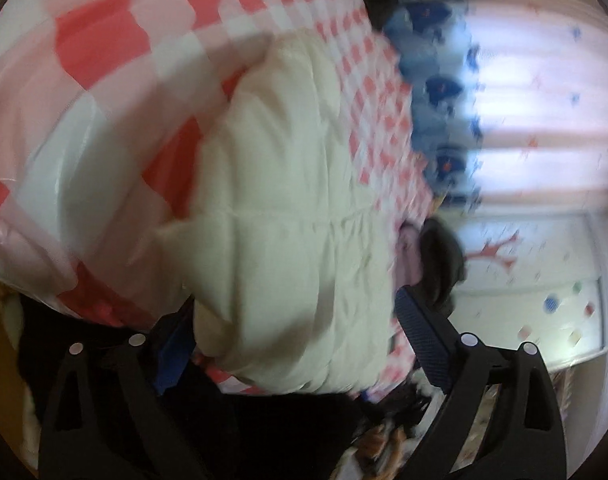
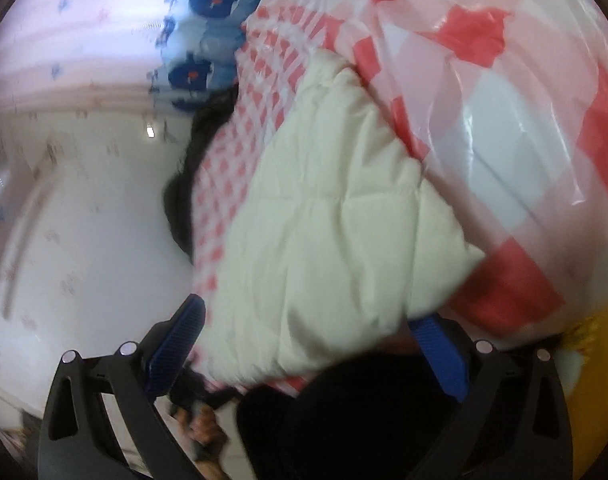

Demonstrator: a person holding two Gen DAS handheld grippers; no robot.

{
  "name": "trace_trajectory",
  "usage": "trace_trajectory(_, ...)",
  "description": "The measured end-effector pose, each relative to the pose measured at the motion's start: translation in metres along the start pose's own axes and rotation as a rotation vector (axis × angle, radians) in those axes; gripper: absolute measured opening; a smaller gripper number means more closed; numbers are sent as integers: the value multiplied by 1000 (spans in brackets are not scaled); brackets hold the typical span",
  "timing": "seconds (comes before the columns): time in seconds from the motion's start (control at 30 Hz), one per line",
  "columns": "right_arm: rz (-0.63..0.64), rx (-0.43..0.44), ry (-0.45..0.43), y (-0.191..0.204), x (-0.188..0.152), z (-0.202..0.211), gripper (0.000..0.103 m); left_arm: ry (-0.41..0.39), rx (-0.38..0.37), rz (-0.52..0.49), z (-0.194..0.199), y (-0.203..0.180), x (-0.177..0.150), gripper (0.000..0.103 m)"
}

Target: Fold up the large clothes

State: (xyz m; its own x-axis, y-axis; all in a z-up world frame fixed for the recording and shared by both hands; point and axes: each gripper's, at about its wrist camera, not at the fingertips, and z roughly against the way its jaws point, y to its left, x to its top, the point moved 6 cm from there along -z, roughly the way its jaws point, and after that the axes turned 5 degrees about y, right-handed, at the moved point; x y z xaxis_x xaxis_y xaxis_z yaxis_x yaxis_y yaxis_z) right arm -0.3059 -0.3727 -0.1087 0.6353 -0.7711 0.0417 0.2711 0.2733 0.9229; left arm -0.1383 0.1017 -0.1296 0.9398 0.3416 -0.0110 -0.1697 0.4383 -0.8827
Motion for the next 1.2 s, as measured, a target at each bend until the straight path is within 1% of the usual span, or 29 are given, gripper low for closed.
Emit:
trace_trajectory(0.07, 30, 65, -40, 9, -1, 8, 97, -13, -11, -26, 2, -6, 0, 89)
trace_trajectory(0.13, 103, 123, -67, 26, -3, 15, 96, -22, -15, -50, 2, -12, -1, 88)
trace_trajectory(0.17, 114, 106, -59, 26, -1, 14, 96, -20, -1, -74, -2, -17, -2, 88)
trace_trajectory(0.2, 108, 79, -48, 23, 1, 11, 96, -8, 29, -92, -5, -17, -3, 88)
trace_trajectory(0.23, 87, 40, -32, 16, 3, 6, 96, 6, 52, -95, -10, -16, -2, 88)
trace_trajectory(0.27, 62, 9, -22, 6, 5, 1, 96, 20, 62, -87, -7, -7, 0, 89)
trace_trajectory(0.3, 44, -12, -18, -6, 5, 1, 96, 32, 75, -64, -12, -2, 1, 88)
trace_trajectory(0.33, 26, -24, -19, -12, 6, -2, 96, 35, 74, -50, -11, 2, 4, 88)
trace_trajectory(0.37, 10, -9, -26, -15, 7, -4, 96, 34, 69, -39, -12, 3, 7, 88)
trace_trajectory(0.43, 6, 37, -40, -13, 8, -4, 89, 33, 66, -30, -13, 3, 10, 88)
trace_trajectory(0.47, 23, 36, -49, -8, 9, -3, 87, 33, 66, -38, -13, 0, 10, 87)
trace_trajectory(0.5, 43, 30, -54, -4, 9, -2, 76, 37, 81, -71, -14, -7, 8, 84)
trace_trajectory(0.53, 70, 3, -54, 2, 10, -1, 61, 44, 108, -97, -16, -10, 7, 81)
trace_trajectory(0.57, 82, -27, -52, 3, 12, -1, 56, 45, 133, -114, -18, -12, 7, 74)
trace_trajectory(0.6, 80, -38, -52, 2, 14, -1, 44, 49, 138, -113, -19, -10, 7, 59)
trace_trajectory(0.63, 78, -41, -50, 0, 16, -1, 38, 55, 143, -114, -19, -9, 10, 50)
trace_trajectory(0.67, 80, -39, -55, -1, 19, -1, 37, 59, 136, -118, -17, -8, 11, 42)
trace_trajectory(0.7, 85, -37, -61, -2, 20, 0, 34, 58, 112, -128, -14, -12, 12, 36)
trace_trajectory(0.77, 121, -28, -75, 9, 17, 2, 32, 45, 99, -173, -4, -23, 10, 30)
trace_trajectory(0.8, 154, -9, -83, 20, 13, 5, 31, 28, 84, -208, 5, -35, 7, 29)
trace_trajectory(0.87, 210, 26, -85, 42, 2, 11, 30, 11, 66, -242, 19, -48, 4, 29)
trace_trajectory(0.9, 225, 31, -80, 46, -3, 12, 30, 8, 57, -248, 25, -48, 2, 29)
trace_trajectory(0.93, 226, 30, -73, 45, -6, 14, 30, 16, 61, -244, 27, -44, 2, 30)
trace_trajectory(0.97, 214, 17, -65, 38, -8, 14, 30, 28, 72, -239, 27, -38, 2, 33)
trace_trajectory(1.0, 191, -3, -50, 24, -7, 12, 30, 51, 89, -207, 22, -23, 1, 37)
trace_trajectory(1.07, 107, -33, -17, -6, -8, 9, 31, 72, 87, -143, 19, -2, -1, 44)
trace_trajectory(1.1, 82, -46, -17, -15, -11, 11, 38, 68, 74, -121, 22, 7, -2, 49)
trace_trajectory(1.13, 77, -70, -35, -20, -14, 16, 43, 59, 69, -117, 24, 11, -2, 51)
trace_trajectory(1.2, 115, -156, -123, -16, -16, 34, 51, 11, 84, -89, 34, 17, 3, 71)
